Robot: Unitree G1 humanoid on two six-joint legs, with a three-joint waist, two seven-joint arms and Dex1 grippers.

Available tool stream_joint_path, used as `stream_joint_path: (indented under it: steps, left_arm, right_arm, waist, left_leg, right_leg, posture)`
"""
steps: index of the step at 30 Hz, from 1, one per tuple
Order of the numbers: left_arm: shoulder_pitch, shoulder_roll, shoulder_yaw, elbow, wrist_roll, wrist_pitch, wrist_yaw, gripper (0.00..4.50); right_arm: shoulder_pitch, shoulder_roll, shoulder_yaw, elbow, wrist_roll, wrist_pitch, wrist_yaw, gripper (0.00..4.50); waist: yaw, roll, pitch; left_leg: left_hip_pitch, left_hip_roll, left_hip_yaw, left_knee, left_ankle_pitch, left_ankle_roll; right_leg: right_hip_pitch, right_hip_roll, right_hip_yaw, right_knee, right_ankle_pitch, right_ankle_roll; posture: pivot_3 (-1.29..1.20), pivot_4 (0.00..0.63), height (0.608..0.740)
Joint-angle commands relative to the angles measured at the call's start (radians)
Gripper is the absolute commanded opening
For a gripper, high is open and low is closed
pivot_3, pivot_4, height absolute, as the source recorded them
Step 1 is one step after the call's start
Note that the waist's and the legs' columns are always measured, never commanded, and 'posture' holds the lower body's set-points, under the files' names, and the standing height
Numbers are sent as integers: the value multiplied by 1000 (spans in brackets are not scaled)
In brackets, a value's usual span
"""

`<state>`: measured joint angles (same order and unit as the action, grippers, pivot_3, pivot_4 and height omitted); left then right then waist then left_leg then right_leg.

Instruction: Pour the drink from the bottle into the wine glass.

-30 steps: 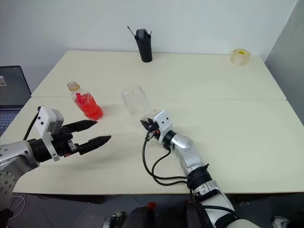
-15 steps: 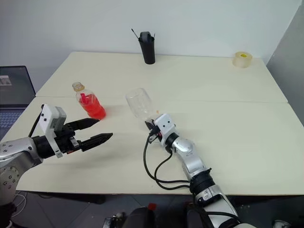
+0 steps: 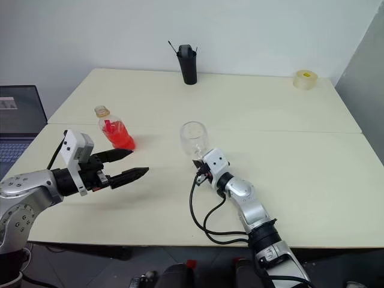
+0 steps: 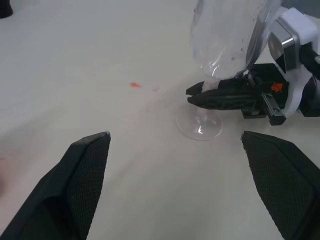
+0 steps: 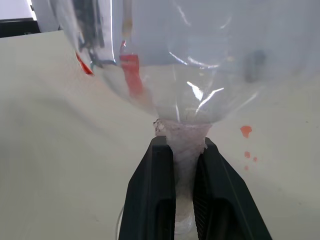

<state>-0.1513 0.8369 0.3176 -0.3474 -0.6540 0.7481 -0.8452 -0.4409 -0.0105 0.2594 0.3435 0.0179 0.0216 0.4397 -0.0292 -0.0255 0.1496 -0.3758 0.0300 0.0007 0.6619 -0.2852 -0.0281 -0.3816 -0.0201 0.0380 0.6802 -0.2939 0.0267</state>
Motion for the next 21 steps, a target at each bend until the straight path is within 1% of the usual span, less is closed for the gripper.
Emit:
stream_joint_path:
  steps: [1,8,12,14,17,21]
  left_arm:
    - [-14,17,12,-5,4,-26,-9,4500]
    - [-8,15,17,1,5,-33,-2,4500]
    - [0,10,18,8,13,-39,3,4500]
    - [1,9,14,13,22,-45,6,4500]
    - [-5,6,9,12,27,-47,11,4500]
    - [-6,7,9,19,29,-54,9,4500]
  right_arm:
    - [44,-42,-17,72,-21,103,-11,155]
    - [11,-40,-28,74,-11,153,-19,155]
    - [-11,-24,-65,68,26,184,-34,155]
    - [-18,-26,-65,63,29,194,-35,904]
    - [-16,-35,-57,53,24,201,-30,1856]
    - [-5,-41,-48,33,20,206,-29,3329]
  waist:
    - [0,0,0]
    - [0,0,0]
    - [0,0,0]
    - [0,0,0]
    - [-2,0,2]
    - [-4,0,2]
  left_leg:
    - [0,0,0,0,0,0]
    - [2,0,0,0,0,0]
    - [3,0,0,-1,0,0]
    - [2,0,0,-1,0,0]
    - [0,0,0,0,0,0]
    - [0,1,0,-1,0,0]
  right_leg:
    - [1,0,0,0,0,0]
    - [2,0,0,0,0,0]
    - [2,0,0,0,0,0]
    - [2,0,0,0,0,0]
    - [1,0,0,0,0,0]
    - [-1,0,1,0,0,0]
  posture:
    - [0,150,740]
    - [0,150,740]
    - [0,150,740]
    - [0,150,740]
    - [0,150,740]
    - [0,150,740]
